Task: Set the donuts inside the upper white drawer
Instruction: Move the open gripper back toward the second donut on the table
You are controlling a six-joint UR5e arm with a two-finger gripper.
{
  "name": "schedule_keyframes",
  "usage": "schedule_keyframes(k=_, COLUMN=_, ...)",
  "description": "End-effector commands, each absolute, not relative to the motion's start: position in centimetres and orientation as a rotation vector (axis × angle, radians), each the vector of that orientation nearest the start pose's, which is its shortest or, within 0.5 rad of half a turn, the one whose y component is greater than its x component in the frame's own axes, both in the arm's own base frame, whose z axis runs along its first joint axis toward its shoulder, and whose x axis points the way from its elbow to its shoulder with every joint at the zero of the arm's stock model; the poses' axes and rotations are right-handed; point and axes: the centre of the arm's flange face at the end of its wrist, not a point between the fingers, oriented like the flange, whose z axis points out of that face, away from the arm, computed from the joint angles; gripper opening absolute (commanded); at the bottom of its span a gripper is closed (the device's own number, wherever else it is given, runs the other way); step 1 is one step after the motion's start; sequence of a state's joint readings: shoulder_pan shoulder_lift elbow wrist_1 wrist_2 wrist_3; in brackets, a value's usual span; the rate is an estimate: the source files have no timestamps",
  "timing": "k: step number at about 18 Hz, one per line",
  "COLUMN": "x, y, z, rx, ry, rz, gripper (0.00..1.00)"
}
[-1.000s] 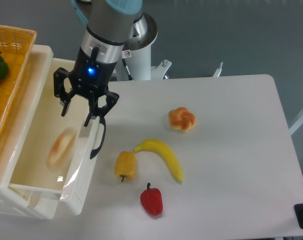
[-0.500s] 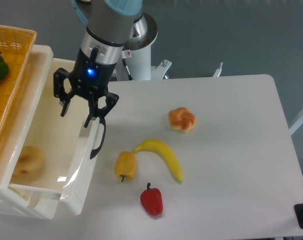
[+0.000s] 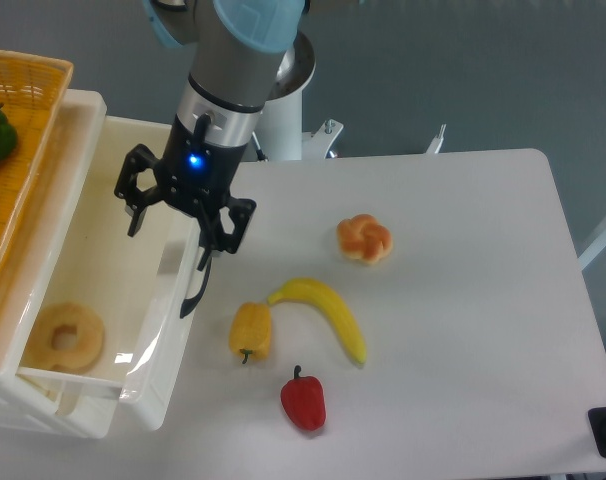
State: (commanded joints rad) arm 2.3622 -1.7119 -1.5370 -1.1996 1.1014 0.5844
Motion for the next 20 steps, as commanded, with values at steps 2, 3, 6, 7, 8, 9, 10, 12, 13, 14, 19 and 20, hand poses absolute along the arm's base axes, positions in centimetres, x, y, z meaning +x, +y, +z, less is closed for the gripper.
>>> schedule_keyframes(k=2, x=-29.2, y=52.2, z=48.5, rx=-2.606, ry=-0.203, rz=-0.229, gripper=1.0)
schedule_keyframes(k=3, x=-29.6, y=52.1, z=48.5, rx=-2.603, ry=-0.181, rz=-0.212, gripper=1.0)
schedule_keyframes(k=6, x=-31.8, y=50.7, z=48.4, rx=-2.606, ry=-0.101, rz=-0.158, gripper=1.0)
schedule_keyframes(k=7, x=-32.6, y=50.2, z=48.4, rx=-2.605, ry=-0.101, rz=-0.144, gripper=1.0)
schedule_keyframes(k=8, x=-33.4, y=49.7, z=48.3, rx=-2.606, ry=-0.104, rz=-0.134, gripper=1.0)
schedule_keyframes(k=9, x=-34.4, y=49.3, z=47.9, rx=-2.619, ry=-0.097, rz=-0.115, gripper=1.0)
schedule_keyframes(k=10, x=-35.0, y=48.9, z=47.8, rx=-2.633, ry=-0.073, rz=-0.085, gripper=1.0)
schedule_keyframes(k=12, x=-35.6, y=48.5, z=47.4, rx=-2.669, ry=-0.002, rz=-0.029, gripper=1.0)
schedule_keyframes(k=13, x=-35.9, y=48.3, z=47.1, rx=-2.692, ry=0.033, rz=0.002, gripper=1.0)
schedule_keyframes(k=14, x=-36.3, y=48.2, z=46.7, rx=-2.712, ry=0.065, rz=0.026, gripper=1.0)
schedule_keyframes(k=19, x=-38.2, y=48.0, z=44.1, rx=-2.816, ry=0.183, rz=0.108, gripper=1.0)
schedule_keyframes(k=20, x=-38.6, y=48.0, z=43.7, rx=-2.836, ry=0.199, rz=0.124, gripper=1.0)
